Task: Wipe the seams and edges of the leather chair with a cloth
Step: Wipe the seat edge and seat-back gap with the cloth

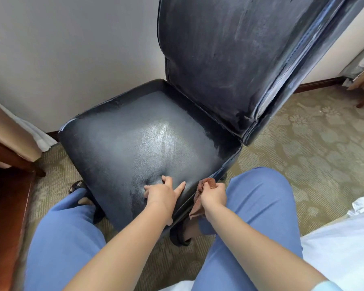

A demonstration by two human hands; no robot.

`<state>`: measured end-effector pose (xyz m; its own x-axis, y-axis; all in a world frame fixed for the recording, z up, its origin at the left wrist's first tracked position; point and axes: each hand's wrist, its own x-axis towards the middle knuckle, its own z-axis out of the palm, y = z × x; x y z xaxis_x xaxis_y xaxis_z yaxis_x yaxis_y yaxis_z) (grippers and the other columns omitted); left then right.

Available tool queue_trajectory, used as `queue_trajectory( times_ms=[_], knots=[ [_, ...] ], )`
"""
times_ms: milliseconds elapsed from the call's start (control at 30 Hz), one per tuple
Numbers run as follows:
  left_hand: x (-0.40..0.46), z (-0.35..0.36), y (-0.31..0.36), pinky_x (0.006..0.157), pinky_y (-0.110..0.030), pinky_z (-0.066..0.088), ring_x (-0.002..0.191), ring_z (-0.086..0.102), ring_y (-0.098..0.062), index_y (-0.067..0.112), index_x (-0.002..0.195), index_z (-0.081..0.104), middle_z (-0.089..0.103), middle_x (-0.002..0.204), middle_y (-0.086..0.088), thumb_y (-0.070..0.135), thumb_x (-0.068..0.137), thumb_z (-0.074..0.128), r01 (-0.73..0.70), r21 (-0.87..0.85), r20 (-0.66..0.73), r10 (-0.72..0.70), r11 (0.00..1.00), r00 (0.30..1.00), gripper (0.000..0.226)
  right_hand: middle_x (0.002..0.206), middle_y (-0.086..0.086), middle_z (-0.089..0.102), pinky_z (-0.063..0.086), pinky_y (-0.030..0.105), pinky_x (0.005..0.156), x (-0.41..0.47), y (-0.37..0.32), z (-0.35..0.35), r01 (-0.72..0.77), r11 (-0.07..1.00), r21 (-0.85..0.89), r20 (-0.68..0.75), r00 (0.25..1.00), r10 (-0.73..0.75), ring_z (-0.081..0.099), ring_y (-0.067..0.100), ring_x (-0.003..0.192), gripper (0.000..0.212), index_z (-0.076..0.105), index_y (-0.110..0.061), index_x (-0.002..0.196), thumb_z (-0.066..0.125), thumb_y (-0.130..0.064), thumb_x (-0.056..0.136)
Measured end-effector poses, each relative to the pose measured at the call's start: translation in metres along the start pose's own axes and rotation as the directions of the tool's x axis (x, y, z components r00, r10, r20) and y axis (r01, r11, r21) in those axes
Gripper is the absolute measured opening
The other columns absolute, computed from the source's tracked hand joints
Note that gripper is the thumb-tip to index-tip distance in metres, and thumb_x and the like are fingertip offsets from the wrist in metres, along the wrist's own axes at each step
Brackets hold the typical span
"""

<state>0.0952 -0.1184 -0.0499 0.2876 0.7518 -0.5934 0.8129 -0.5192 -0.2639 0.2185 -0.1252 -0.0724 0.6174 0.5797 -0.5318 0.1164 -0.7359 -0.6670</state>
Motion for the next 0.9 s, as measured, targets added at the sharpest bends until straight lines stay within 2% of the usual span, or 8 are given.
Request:
queue_trajectory(
  times_ms=[100,200,400,567,733,833,900],
  knots=[
    [0.001,0.0,0.0,0.083,-0.039,0.053,0.109,0.059,-0.048,0.03,0.15,-0.021,0.005,0.153,-0.03,0.053,0.075,0.072,-0.006,0.009,0.0,0.006,1.0,1.0,0.122,0.105,0.008,0.061,0.044,0.035,0.081,-0.011,0.006,0.003,0.045,0.996,-0.078,0.05,0.998,-0.041,0.058,0.03,0.097,0.016,0.045,-0.013,0.104,0.048,-0.026,0.095],
    [0.004,0.0,-0.002,0.082,-0.038,0.053,0.111,0.058,-0.047,0.029,0.15,-0.02,0.007,0.153,-0.03,0.061,0.072,0.071,-0.012,0.009,0.0,0.012,1.0,1.0,0.124,0.097,0.005,0.059,0.04,0.031,0.075,-0.032,0.02,0.01,0.049,0.994,-0.102,0.13,0.991,-0.035,0.055,0.025,0.087,0.012,0.043,-0.015,0.099,0.045,-0.026,0.096],
    [0.004,0.0,-0.005,0.069,-0.03,0.051,0.111,0.058,-0.043,0.034,0.152,-0.015,0.01,0.155,-0.026,0.066,0.079,0.06,-0.027,-0.037,-0.025,0.026,0.999,0.999,0.109,0.09,0.004,0.061,0.047,0.038,0.083,0.001,0.003,0.002,0.053,0.998,-0.043,0.01,0.999,-0.053,0.06,0.03,0.091,0.012,0.046,-0.016,0.092,0.051,-0.028,0.092],
    [0.005,-0.005,-0.007,0.077,-0.037,0.056,0.109,0.06,-0.041,0.034,0.151,-0.014,0.015,0.153,-0.024,0.066,0.083,0.054,-0.026,-0.055,-0.021,0.025,0.998,0.999,0.102,0.092,0.007,0.058,0.044,0.035,0.078,0.001,0.003,-0.001,0.023,0.999,-0.029,0.022,1.0,-0.022,0.056,0.028,0.086,0.014,0.046,-0.014,0.095,0.05,-0.027,0.094],
    [0.012,-0.021,0.002,0.079,-0.043,0.053,0.113,0.056,-0.04,0.037,0.149,-0.018,0.024,0.147,-0.022,0.063,0.086,0.054,0.002,-0.086,0.013,-0.001,0.996,1.0,0.1,0.096,0.008,0.061,0.049,0.039,0.083,0.009,0.005,0.0,-0.008,1.0,0.011,-0.007,1.0,0.008,0.059,0.03,0.089,0.013,0.046,-0.015,0.094,0.05,-0.027,0.093],
    [0.018,-0.031,0.005,0.084,-0.045,0.051,0.104,0.062,-0.039,0.041,0.147,-0.022,0.034,0.143,-0.021,0.061,0.087,0.053,0.005,-0.061,0.024,-0.004,0.998,1.0,0.098,0.1,0.009,0.062,0.05,0.039,0.083,0.024,-0.01,-0.006,-0.036,0.998,0.059,-0.034,0.999,0.038,0.058,0.03,0.086,0.016,0.045,-0.017,0.102,0.051,-0.029,0.093],
    [0.021,-0.035,0.007,0.091,-0.047,0.048,0.101,0.064,-0.038,0.041,0.147,-0.022,0.042,0.139,-0.021,0.06,0.089,0.051,-0.008,-0.018,0.034,0.009,1.0,0.999,0.095,0.102,0.01,0.061,0.048,0.036,0.08,0.024,-0.011,-0.008,-0.025,1.0,0.012,-0.015,1.0,0.025,0.058,0.029,0.087,0.019,0.046,-0.015,0.106,0.051,-0.029,0.094]
  ],
)
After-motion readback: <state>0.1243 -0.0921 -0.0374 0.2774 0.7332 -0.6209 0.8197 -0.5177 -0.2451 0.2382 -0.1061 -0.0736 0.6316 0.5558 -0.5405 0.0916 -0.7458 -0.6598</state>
